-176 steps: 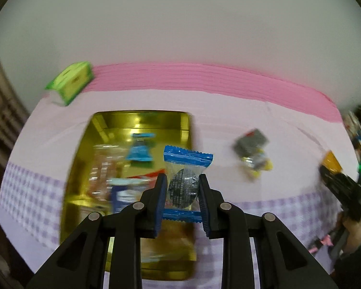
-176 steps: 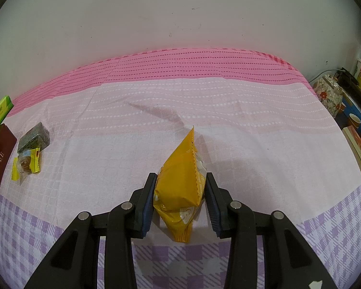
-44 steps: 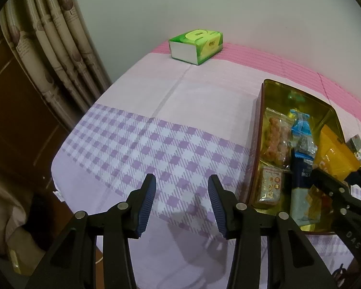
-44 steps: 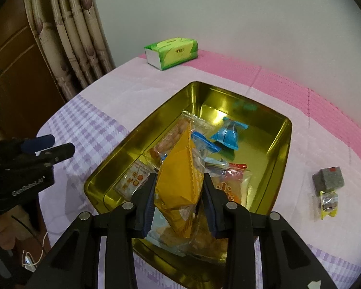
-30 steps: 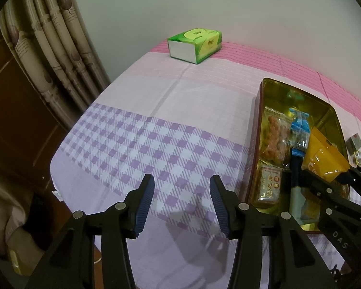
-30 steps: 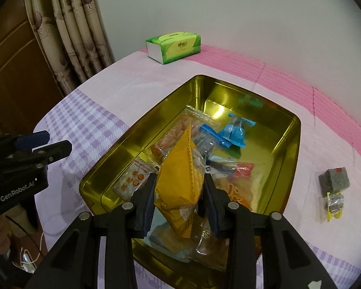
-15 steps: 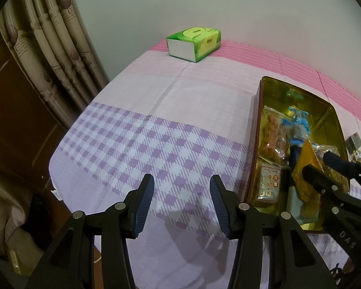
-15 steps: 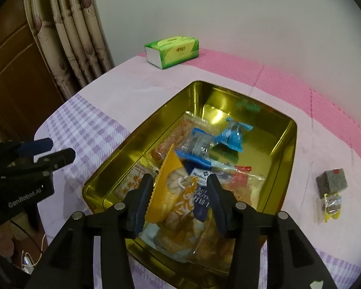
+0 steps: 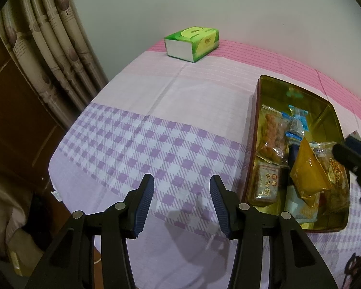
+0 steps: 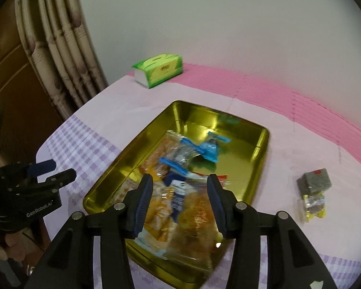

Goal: Organize snacks
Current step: 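Grasp the yellow-wrapped candy beside the grey block with the right tool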

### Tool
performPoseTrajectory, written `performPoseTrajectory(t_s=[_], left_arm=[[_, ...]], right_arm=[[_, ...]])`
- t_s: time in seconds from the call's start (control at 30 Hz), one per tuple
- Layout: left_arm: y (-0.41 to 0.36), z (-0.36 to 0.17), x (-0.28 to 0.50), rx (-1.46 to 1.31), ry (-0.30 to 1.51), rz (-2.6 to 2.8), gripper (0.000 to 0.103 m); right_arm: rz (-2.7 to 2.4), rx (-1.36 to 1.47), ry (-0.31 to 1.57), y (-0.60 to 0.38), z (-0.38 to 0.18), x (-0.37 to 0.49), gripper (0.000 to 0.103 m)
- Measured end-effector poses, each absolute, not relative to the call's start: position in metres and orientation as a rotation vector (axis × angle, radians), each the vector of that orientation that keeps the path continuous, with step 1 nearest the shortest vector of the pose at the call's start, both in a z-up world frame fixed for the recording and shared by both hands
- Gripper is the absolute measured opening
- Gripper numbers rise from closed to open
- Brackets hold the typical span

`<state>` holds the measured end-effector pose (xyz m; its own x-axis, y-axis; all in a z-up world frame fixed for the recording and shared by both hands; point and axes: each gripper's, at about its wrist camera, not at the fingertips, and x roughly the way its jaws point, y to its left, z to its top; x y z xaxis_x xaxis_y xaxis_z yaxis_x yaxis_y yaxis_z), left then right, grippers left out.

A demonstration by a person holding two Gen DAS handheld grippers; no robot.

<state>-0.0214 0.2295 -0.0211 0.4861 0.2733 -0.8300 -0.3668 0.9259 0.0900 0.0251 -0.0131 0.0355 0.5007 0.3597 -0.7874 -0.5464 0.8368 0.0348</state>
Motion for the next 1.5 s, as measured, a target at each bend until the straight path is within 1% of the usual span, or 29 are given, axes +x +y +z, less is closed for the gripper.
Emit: performPoseTrajectory(t_s=[0.43, 0.7, 1.03, 1.1, 1.13, 1.17, 1.27, 1.5], left_arm=[[0.228, -0.022, -0.023, -0.099, 0.992, 0.389, 0.05], [0.228, -0.024, -0.022, -0.093, 1.0, 0.383, 0.05], [0.229, -0.025, -0.022, -0.097, 1.002, 0.38, 0.05], [0.229, -0.024, -0.02, -0.094, 1.002, 0.381, 0.05], [0.229, -0.025, -0.022, -0.094, 1.002, 0.381, 0.05], [0.229, -0.024, -0.02, -0.095, 1.003, 0.382, 0.05], [0.231, -0.025, -0.02, -0.099, 1.005, 0.382, 0.05], [0.231, -0.026, -0.022, -0.097, 1.007, 0.379, 0.05]], right_arm=[[0.295, -0.166, 0.905, -0.116, 0.038, 0.065, 0.044], [0.16, -0.031, 1.014, -0.169, 0.016, 0.088, 0.045], [0.068, 0.125, 1.158, -0.171, -0.005, 0.107, 0.045], [0.049, 0.177, 1.183, -0.172, -0.01, 0.112, 0.051], [0.038, 0.198, 1.187, -0.173, -0.011, 0.113, 0.056], [0.025, 0.222, 1.186, -0.175, -0.011, 0.114, 0.058], [-0.01, 0.236, 1.177, -0.177, -0.012, 0.119, 0.06], [-0.072, 0.24, 1.16, -0.186, -0.014, 0.132, 0.06]])
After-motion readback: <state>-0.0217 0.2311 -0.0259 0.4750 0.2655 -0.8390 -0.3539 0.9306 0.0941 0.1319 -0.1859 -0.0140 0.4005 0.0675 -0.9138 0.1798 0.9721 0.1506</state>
